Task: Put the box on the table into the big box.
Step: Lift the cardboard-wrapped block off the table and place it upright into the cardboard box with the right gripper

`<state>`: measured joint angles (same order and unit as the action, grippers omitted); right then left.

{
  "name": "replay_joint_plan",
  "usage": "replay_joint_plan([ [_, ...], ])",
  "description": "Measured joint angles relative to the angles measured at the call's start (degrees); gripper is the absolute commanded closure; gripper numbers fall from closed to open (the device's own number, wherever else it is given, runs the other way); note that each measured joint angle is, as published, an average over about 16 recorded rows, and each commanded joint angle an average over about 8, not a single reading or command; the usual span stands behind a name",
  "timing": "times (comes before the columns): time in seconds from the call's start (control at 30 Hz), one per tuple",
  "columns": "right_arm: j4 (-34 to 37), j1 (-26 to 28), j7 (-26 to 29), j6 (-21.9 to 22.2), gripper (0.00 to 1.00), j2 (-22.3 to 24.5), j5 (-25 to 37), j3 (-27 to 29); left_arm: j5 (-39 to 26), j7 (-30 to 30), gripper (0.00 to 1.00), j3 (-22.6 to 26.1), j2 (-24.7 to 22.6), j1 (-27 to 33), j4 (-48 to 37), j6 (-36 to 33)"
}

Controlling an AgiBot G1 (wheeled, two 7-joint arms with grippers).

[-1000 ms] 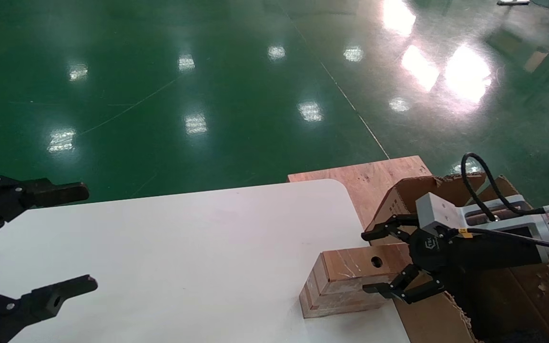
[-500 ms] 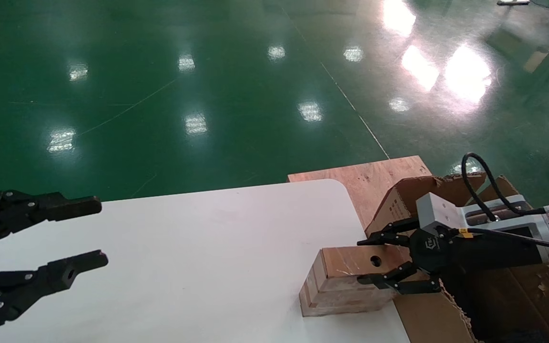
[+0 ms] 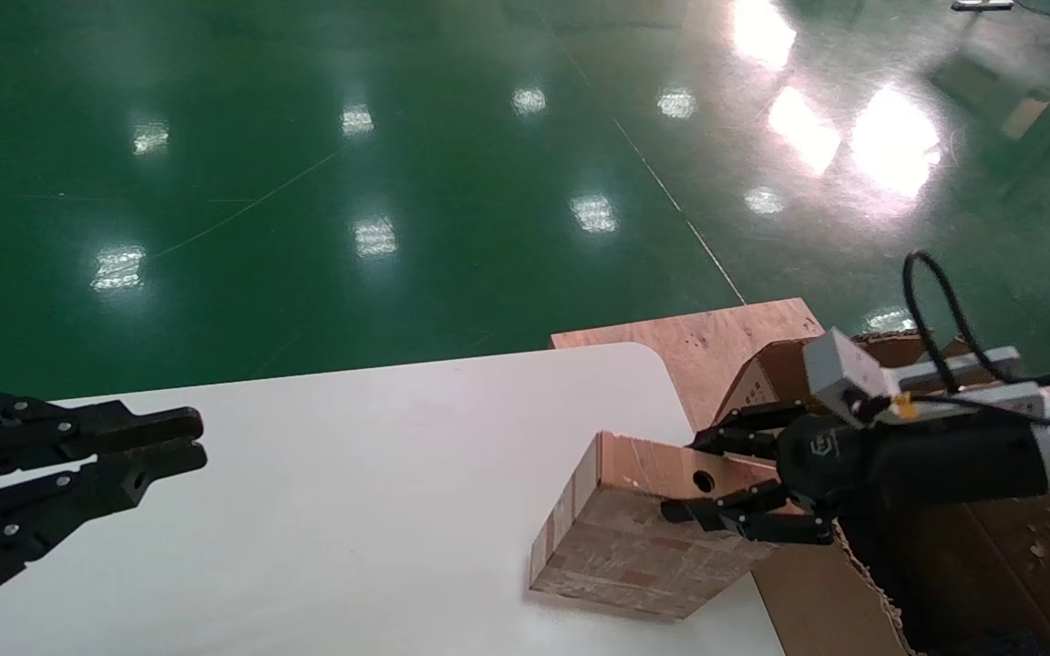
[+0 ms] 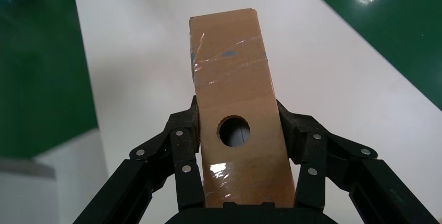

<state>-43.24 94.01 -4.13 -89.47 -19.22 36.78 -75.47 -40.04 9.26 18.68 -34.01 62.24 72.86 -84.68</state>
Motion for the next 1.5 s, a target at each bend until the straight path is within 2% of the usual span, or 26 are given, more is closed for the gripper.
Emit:
replay_joint_plan([
  [0.17, -5.6, 4.1, 7.2, 0.6, 1.0, 5.2, -2.7, 2.1, 0.0, 0.0, 1.0, 0.0, 0.0, 0.0, 0.0, 0.0],
  [0.3, -11.4, 7.9, 12.8, 2.7, 1.0, 11.8, -3.9, 4.4, 0.0, 0.0, 1.0, 0.0, 0.0, 0.0, 0.0, 0.0],
  [0.5, -21.5, 12.8, 19.7, 8.1, 1.0, 25.5, -4.4, 7.8, 0.0, 0.0, 1.0, 0.0, 0.0, 0.0, 0.0, 0.0],
  [0.67, -28.5, 16.2, 23.0, 13.3, 1.0, 37.8, -4.1, 7.5, 0.0, 0.0, 1.0, 0.0, 0.0, 0.0, 0.0, 0.0],
  [0.83, -32.9, 20.4, 23.4, 18.1, 1.0, 47.8, -4.1, 2.3, 0.0, 0.0, 1.0, 0.0, 0.0, 0.0, 0.0, 0.0],
  [1.03, -33.9, 27.2, 20.9, 23.4, 1.0, 54.6, -4.7, -8.1, 0.0, 0.0, 1.0, 0.0, 0.0, 0.0, 0.0, 0.0],
  [1.23, -32.9, 33.8, 17.5, 28.6, 1.0, 57.4, -4.5, -18.3, 0.0, 0.0, 1.0, 0.1, 0.0, 0.0, 0.0, 0.0],
  [1.5, -28.9, 40.0, 14.2, 32.6, 1.0, 57.8, -3.5, -27.1, 0.0, 0.0, 1.0, 0.1, 0.0, 0.0, 0.0, 0.0],
])
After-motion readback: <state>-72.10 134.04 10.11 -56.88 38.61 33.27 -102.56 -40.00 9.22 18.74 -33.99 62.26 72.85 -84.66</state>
